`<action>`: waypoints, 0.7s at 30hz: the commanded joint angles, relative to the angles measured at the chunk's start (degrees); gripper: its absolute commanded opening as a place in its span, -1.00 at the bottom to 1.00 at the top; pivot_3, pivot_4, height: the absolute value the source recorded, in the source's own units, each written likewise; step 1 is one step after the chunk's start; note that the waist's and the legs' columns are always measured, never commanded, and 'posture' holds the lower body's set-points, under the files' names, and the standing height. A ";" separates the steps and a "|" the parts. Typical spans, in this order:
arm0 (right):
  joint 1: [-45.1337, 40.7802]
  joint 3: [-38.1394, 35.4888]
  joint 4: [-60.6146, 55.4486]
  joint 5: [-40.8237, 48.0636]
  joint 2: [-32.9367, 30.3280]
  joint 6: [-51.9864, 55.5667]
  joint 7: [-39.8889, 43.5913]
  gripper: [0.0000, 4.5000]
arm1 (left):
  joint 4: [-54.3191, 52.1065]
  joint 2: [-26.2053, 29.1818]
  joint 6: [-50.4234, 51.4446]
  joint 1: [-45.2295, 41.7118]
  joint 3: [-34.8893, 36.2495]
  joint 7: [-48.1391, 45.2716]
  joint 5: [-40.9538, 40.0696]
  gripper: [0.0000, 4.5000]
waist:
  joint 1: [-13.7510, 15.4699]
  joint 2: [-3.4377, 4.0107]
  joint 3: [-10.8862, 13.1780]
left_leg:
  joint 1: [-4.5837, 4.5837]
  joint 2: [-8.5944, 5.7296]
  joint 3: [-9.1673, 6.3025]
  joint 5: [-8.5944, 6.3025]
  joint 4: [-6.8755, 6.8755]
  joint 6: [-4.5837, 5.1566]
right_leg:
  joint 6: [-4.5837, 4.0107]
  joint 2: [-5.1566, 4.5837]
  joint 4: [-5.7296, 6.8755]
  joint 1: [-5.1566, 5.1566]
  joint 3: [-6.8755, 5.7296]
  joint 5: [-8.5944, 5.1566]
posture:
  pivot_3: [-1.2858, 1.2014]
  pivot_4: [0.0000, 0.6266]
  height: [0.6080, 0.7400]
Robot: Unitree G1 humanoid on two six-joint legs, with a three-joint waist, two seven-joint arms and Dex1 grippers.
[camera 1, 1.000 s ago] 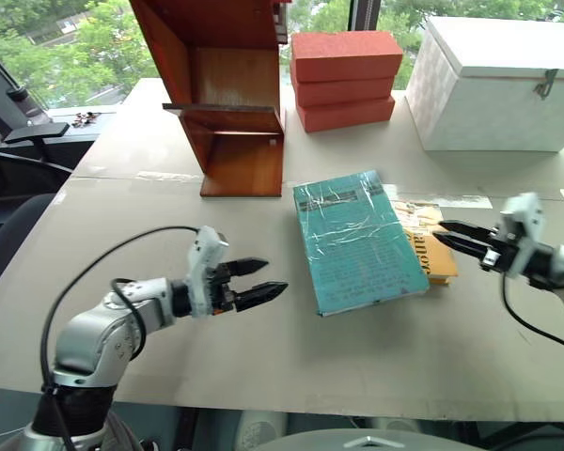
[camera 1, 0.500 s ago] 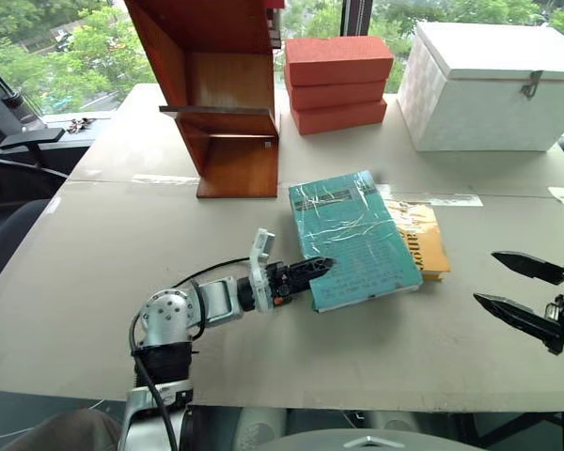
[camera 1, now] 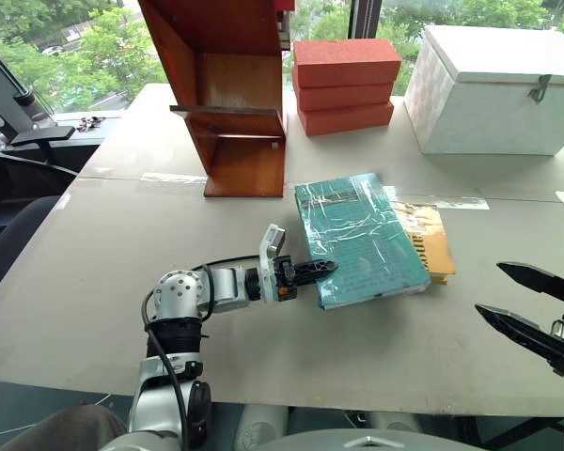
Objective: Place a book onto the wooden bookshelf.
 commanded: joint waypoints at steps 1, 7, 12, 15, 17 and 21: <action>-2.20 -2.45 -0.04 3.91 -0.46 -1.05 -1.80 1.00 | -7.85 -0.08 -2.57 -2.84 2.67 -2.09 -3.66 -0.99 | -0.07 -0.13 0.09 | -0.01 0.00 0.00 0.00 0.00 0.00 | 0.00 0.00 0.00 -0.01 0.00 0.00 | 0.03 -0.52 1.00; -9.59 -0.84 5.05 6.29 -3.29 -0.75 -2.84 1.00 | -26.89 8.74 -14.33 -12.27 -5.33 -11.32 7.93 -0.99 | -0.07 -0.43 0.34 | -0.22 0.00 -0.02 0.00 -0.05 -0.01 | -0.25 0.01 -0.08 -0.15 -0.01 0.14 | 0.03 -0.52 1.00; -17.72 2.23 10.00 8.02 -5.80 0.36 -2.63 1.00 | -32.04 20.37 -34.97 -21.05 -18.51 -19.31 31.83 -0.99 | 0.11 -0.29 0.28 | -0.22 -0.04 0.07 0.00 -0.16 -0.02 | -0.26 0.01 -0.21 -0.13 0.09 0.13 | 0.03 -0.52 1.00; -23.52 5.04 13.13 8.45 -6.47 0.49 -2.82 1.00 | -30.74 23.45 -45.39 -26.04 -22.85 -19.10 44.19 -0.99 | 0.24 -0.38 0.43 | -0.25 -0.05 0.07 0.00 -0.18 -0.01 | -0.24 0.02 -0.24 -0.16 0.10 0.12 | 0.03 -0.52 1.00; -28.93 7.56 16.09 8.57 -6.51 0.43 -3.09 1.00 | -29.81 26.94 -53.62 -29.01 -26.60 -18.55 55.09 -0.99 | 0.10 -0.47 0.56 | -0.25 -0.05 0.07 0.00 -0.14 -0.01 | -0.23 0.03 -0.22 -0.16 0.10 0.13 | 0.03 -0.52 1.00; -36.35 12.00 20.18 7.29 -5.89 0.49 -2.82 1.00 | -24.46 33.75 -70.61 -32.79 -30.96 -16.10 74.85 -0.99 | -0.27 -0.46 0.63 | -0.23 -0.05 0.10 0.00 -0.18 -0.01 | -0.23 0.03 -0.23 -0.17 0.15 0.13 | 0.03 -0.52 1.00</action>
